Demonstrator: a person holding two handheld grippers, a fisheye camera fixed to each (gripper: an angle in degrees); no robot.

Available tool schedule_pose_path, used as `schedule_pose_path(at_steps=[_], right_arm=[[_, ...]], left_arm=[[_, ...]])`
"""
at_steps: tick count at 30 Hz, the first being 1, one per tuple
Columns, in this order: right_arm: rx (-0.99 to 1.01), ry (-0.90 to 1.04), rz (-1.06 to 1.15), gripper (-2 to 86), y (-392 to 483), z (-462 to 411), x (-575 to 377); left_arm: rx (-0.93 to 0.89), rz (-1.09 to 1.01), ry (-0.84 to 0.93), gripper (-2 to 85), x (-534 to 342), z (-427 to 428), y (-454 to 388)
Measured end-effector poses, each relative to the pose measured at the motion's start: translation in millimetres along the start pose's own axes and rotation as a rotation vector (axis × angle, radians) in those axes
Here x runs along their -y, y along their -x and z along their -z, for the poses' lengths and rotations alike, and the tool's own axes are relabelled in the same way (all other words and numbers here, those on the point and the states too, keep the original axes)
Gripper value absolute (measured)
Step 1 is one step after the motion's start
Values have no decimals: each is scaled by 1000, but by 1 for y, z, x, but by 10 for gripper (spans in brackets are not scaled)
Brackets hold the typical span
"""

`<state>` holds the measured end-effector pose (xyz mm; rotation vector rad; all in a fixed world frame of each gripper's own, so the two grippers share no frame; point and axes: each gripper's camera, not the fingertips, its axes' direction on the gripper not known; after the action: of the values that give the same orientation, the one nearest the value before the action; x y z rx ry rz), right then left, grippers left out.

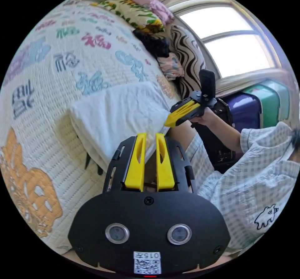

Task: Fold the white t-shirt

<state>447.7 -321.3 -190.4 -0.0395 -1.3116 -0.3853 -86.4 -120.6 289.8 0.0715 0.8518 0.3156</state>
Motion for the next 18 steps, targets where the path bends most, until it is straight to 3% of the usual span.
schedule_pose_path(at_steps=[2, 6, 10, 14, 18], right_arm=[[-38, 108, -58, -6, -14, -22, -3], [69, 46, -185, -6, -42, -22, -21], [94, 53, -144, -1, -44, -4, -26], [118, -166, -155, 22, -45, 53, -36], [-99, -332, -331, 91, -74, 95, -34]], left_arm=[[13, 31, 27, 3, -7, -7, 15], [9, 43, 37, -6, -10, -5, 28], [48, 52, 100, -1, -1, 2, 33], [61, 78, -32, 52, 8, 40, 31], [208, 207, -193, 90, 21, 61, 51]])
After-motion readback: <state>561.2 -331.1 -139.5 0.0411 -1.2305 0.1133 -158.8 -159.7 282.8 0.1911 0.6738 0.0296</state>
